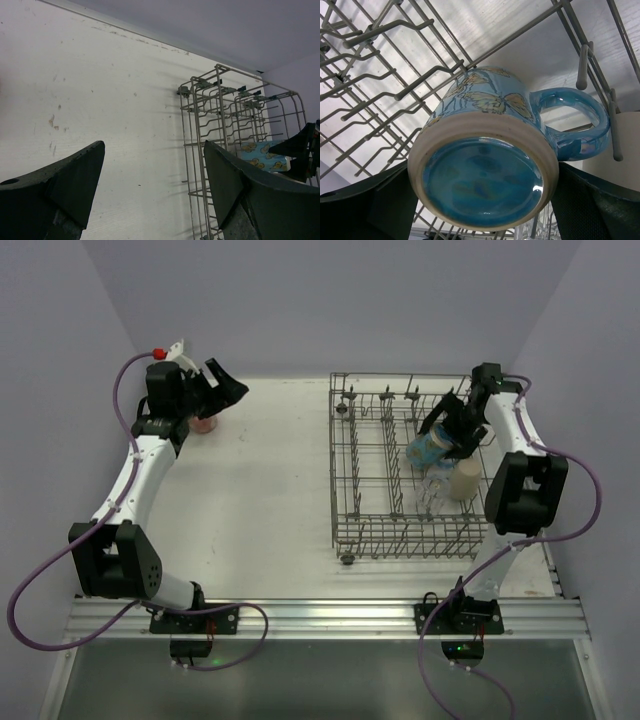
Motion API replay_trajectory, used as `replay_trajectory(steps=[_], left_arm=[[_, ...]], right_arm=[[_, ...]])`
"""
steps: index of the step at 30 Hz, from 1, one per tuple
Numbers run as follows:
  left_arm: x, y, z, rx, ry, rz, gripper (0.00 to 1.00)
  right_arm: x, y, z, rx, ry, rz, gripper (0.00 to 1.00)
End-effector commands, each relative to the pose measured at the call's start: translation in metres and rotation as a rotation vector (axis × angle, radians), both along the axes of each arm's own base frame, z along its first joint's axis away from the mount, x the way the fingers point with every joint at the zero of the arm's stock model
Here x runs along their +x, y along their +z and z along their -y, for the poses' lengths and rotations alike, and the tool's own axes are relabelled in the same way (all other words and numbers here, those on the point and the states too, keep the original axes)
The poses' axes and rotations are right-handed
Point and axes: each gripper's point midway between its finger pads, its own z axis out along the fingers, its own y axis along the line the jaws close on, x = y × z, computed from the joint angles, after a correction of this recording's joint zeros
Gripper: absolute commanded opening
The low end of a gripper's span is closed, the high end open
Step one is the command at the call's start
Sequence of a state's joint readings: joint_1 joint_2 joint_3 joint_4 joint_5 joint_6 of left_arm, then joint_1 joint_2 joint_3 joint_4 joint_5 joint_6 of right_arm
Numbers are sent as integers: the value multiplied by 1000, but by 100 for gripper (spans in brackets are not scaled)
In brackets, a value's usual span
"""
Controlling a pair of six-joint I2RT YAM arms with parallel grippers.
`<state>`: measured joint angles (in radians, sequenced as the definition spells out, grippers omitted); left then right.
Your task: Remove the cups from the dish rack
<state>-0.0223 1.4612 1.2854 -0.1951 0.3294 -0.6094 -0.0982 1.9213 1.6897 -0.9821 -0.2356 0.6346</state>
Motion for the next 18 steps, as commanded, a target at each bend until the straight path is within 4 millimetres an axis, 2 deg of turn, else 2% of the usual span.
replay_trajectory(steps=[1,12,14,15,17,18], left_arm=[[1,6,7,-13,-27,32,84],[1,2,8,-15,-35,27,84],[1,1,8,-15,-33,24,84],[2,1,8,-14,-32,26,84],[2,1,8,-15,-33,26,84],[2,0,8,-15,-35,24,84]], right_arm=[[4,8,-7,71,-14,-10,99],[3,2,-7,102,-16,-33,97],[3,2,-6,96,-7,-26,92],[3,1,-5,84,-4,-23,85],[2,1,-3,67,-5,-16,78],[2,1,0,57,-6,-14,66]])
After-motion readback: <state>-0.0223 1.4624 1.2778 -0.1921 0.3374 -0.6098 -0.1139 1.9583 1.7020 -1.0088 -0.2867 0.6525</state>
